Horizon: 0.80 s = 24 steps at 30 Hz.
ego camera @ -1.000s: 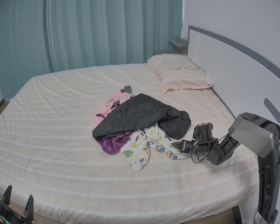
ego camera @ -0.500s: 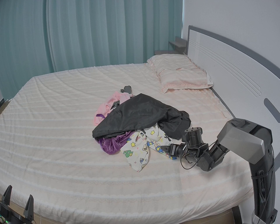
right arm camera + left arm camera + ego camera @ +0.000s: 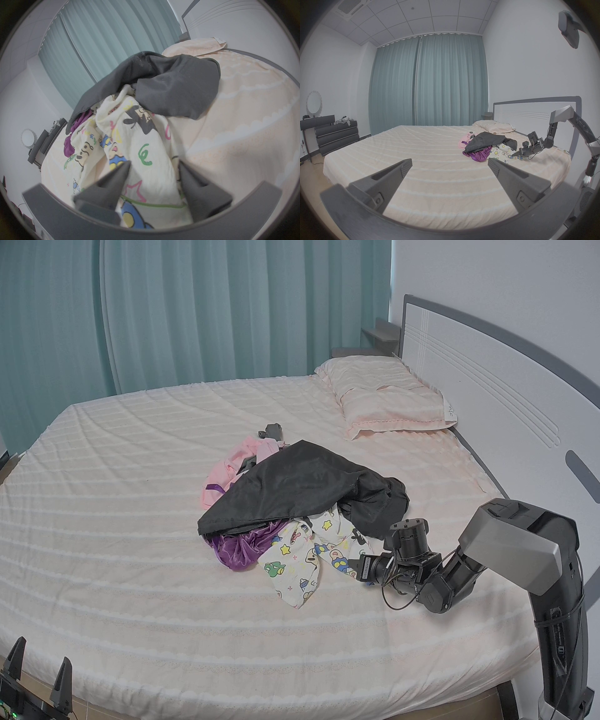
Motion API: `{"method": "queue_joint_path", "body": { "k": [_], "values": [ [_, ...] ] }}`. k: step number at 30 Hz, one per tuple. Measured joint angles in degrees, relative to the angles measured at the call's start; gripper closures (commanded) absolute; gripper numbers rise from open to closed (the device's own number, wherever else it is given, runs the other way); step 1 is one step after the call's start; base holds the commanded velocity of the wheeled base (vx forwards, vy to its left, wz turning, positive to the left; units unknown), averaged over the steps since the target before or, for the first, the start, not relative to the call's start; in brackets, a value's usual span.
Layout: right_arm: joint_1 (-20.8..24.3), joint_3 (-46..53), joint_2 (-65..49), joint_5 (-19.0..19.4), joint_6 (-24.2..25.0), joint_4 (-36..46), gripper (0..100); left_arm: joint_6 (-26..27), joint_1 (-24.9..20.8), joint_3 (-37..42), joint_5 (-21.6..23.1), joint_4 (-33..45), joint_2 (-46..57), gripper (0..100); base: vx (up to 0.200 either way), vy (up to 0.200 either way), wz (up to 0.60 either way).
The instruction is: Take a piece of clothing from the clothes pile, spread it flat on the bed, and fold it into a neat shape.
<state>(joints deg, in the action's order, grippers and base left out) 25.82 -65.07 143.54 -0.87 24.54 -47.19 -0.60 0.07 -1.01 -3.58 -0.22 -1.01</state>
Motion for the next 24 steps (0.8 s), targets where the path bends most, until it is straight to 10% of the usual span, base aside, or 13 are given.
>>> {"method": "queue_joint_path", "body": {
  "k": [24],
  "values": [
    [1.18,19.3,-13.08,5.35,1.34,-10.58,100,-0.02,0.0,0.0,0.02,0.0,0.0,0,0.0,0.0,0.0]
  ]
}}
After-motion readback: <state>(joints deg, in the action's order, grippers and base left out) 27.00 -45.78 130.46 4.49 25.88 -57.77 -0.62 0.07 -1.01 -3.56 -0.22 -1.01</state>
